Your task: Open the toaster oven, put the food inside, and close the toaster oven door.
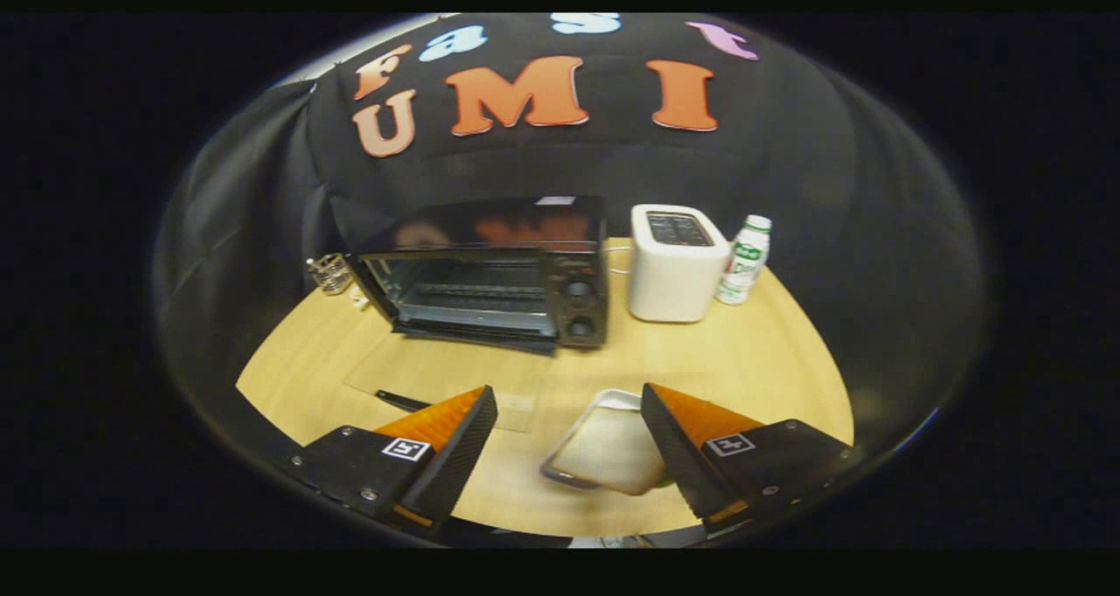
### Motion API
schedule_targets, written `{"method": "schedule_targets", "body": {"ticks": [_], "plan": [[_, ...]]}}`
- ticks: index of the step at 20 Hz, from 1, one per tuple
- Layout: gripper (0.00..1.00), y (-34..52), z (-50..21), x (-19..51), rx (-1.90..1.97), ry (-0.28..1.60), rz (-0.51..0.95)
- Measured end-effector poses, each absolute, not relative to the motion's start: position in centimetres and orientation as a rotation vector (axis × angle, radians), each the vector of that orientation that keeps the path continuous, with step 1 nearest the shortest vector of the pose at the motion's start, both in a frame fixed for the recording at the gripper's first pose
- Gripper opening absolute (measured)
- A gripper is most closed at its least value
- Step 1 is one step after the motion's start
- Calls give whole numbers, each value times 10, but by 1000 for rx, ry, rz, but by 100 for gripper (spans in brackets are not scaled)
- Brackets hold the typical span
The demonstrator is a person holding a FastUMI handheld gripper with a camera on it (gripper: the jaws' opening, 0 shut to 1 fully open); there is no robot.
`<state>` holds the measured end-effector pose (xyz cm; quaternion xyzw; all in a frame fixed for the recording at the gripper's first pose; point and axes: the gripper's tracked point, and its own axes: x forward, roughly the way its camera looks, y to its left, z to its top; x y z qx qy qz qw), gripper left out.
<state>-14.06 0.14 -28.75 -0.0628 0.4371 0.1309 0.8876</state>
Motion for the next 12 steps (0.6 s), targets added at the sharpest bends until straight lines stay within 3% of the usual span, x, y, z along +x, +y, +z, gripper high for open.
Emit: {"method": "schedule_targets", "body": {"ticks": [5,12], "plan": [[98,-62,-341,-160,-99,1051,131],[95,-53,-381,-173,151,1166,100]]}}
